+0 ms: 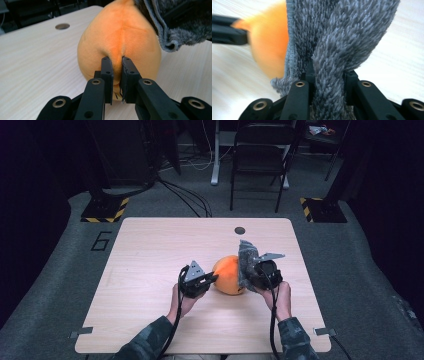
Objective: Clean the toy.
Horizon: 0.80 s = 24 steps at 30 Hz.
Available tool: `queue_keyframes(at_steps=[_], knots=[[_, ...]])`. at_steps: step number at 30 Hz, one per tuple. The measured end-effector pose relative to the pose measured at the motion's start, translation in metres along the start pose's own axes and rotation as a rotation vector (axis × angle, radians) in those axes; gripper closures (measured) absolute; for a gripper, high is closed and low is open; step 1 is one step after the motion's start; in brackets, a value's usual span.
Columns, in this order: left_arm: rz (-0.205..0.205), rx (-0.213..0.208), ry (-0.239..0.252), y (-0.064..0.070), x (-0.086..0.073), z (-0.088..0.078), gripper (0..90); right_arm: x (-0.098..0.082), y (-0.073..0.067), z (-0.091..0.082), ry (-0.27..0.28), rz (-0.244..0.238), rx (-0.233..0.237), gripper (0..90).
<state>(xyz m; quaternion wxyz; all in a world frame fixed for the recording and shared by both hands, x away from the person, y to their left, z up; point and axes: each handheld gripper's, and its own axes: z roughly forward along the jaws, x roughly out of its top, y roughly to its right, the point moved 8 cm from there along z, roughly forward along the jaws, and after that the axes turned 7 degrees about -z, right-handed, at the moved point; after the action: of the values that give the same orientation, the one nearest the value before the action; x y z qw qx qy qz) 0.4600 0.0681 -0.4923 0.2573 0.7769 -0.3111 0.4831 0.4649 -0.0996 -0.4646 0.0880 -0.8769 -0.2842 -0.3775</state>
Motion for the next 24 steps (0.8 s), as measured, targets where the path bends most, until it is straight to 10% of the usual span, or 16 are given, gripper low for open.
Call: queue_keyframes(at_steps=[9, 24], knots=[[0.119, -0.033, -0.016, 0.025, 0.002, 0.002, 82.3, 0.022, -0.057, -0.004, -0.022, -0.164, 0.041, 72.8], [0.107, -0.06, -0.027, 0.024, -0.005, 0.007, 82.9, -0.007, 0.002, 0.009, -0.087, -0.033, -0.074, 73.7]])
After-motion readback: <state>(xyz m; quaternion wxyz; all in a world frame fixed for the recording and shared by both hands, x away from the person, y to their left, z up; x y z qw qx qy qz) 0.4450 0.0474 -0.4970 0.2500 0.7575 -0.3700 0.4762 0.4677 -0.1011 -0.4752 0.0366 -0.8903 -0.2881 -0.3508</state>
